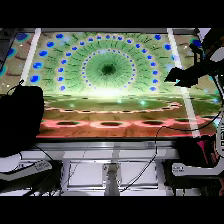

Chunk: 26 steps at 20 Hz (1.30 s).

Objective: Fold the clothes and pants, and hang the long-sleeved shirts on hangers.

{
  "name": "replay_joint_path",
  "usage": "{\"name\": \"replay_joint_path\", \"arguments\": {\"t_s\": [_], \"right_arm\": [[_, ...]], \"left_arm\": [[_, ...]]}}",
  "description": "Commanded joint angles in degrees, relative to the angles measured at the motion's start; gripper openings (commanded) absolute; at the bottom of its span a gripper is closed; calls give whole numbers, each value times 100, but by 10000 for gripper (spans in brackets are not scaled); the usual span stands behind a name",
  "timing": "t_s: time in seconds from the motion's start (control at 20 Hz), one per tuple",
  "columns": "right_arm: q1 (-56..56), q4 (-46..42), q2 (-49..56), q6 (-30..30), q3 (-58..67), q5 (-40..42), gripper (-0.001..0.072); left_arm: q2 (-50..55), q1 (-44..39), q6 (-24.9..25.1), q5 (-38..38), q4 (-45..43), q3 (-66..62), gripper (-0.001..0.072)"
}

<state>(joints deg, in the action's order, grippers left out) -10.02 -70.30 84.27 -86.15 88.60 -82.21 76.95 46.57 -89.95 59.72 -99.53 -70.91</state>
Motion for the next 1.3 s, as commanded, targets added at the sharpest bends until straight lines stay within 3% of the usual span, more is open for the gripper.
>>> {"name": "replay_joint_path", "arguments": {"t_s": [0.0,0.25,0.3,0.4,0.45,0.5,0.55,0.65,0.7,0.75,0.9,1.25], "right_arm": [[7,22,0,-37,2,114,683],[7,264,4,-37,2,125,682],[7,289,4,-37,2,127,682],[7,299,4,-37,2,120,677],[7,304,4,-37,2,122,676],[7,304,4,-35,2,114,672],[7,306,4,-35,2,114,556],[7,302,4,-35,4,133,60],[7,302,4,-35,2,177,16],[7,328,4,-37,2,236,18],[7,636,2,92,2,260,16],[-302,378,-343,286,42,1110,15]], "left_arm": [[538,4,-184,-599,361,0,696],[1193,-9,-184,-1078,1587,0,678],[1272,-11,-184,-1073,1641,0,603],[1307,-15,-181,-1064,1672,0,52],[1270,-17,-179,-1064,1707,-7,6],[1198,-17,-173,-1069,1860,-17,6],[1113,-17,-107,-1069,2057,-61,6],[846,-94,501,-1067,2852,-249,4],[673,-227,1058,-1067,3359,-374,3],[511,-428,1401,-1058,3858,-520,3],[173,-1495,1499,-984,4966,-1217,2],[153,-5156,1043,-505,4977,-3869,1]]}}
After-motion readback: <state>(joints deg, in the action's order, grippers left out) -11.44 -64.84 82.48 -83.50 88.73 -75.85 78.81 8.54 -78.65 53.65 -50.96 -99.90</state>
